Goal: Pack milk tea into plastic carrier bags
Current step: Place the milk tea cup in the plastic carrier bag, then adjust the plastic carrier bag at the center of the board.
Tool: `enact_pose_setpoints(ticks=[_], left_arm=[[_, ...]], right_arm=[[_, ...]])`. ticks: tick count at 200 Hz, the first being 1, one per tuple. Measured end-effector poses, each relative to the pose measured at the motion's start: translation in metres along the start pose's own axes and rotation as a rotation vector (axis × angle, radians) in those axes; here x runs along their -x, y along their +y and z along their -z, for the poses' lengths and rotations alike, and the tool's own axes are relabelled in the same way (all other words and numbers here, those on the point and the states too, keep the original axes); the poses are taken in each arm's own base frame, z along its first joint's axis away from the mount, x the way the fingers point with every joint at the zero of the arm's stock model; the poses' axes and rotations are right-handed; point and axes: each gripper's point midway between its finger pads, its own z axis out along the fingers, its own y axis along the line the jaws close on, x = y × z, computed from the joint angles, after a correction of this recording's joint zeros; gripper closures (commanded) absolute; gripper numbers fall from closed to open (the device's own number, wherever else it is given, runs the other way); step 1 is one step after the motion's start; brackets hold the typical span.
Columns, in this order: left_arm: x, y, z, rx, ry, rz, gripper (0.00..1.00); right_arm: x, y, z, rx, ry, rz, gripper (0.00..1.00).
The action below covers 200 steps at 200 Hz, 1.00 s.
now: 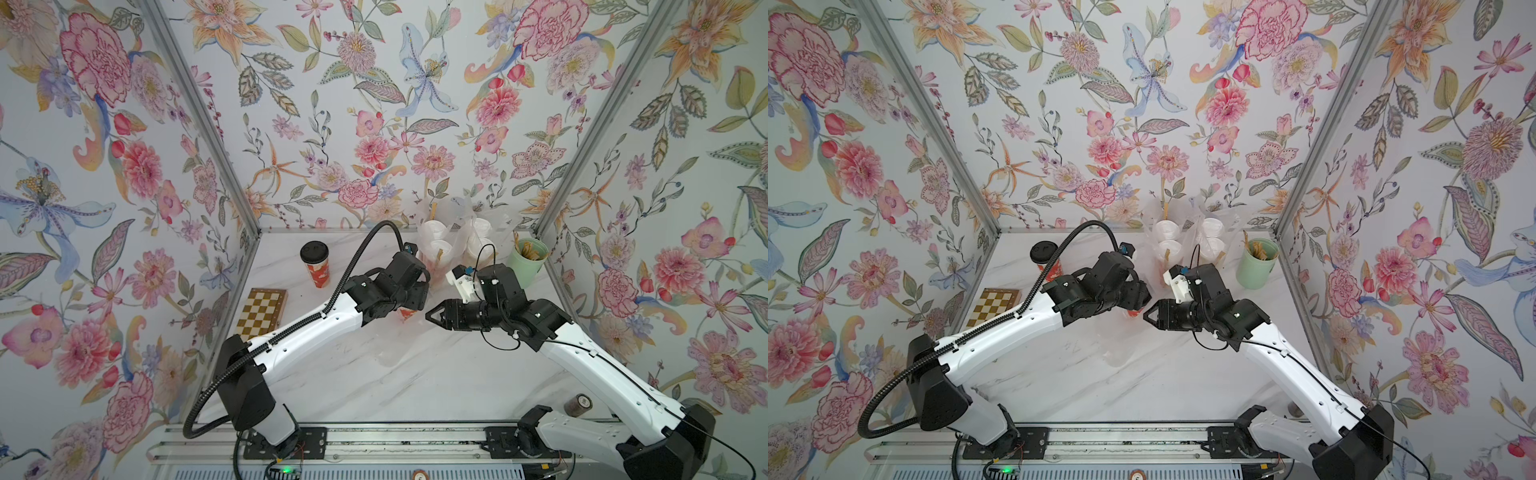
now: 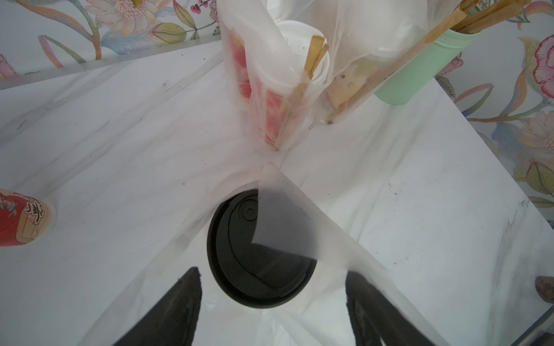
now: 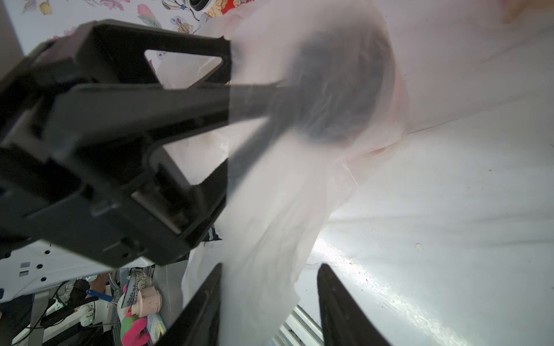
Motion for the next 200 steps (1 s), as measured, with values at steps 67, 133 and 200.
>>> enact_pose_setpoints(ticks=[67, 133, 200], left_arm=[[0.002, 0.005, 0.031, -0.010, -0.012, 0.020, 0.31], [-0.031, 0.007, 0.034, 0.006, 0.069, 0.017, 0.36], [-0.043, -0.006, 0.052, -0.075, 0.073, 0.049, 0.35]], right_arm=[[-0.044, 0.017, -0.011, 0.006, 0.098, 0.013, 0.69], [-0.043, 0.007, -0.005, -0.048, 0.063, 0.002, 0.93], [-0.027, 0.006, 0.012, -0.105, 0.026, 0.044, 0.95]])
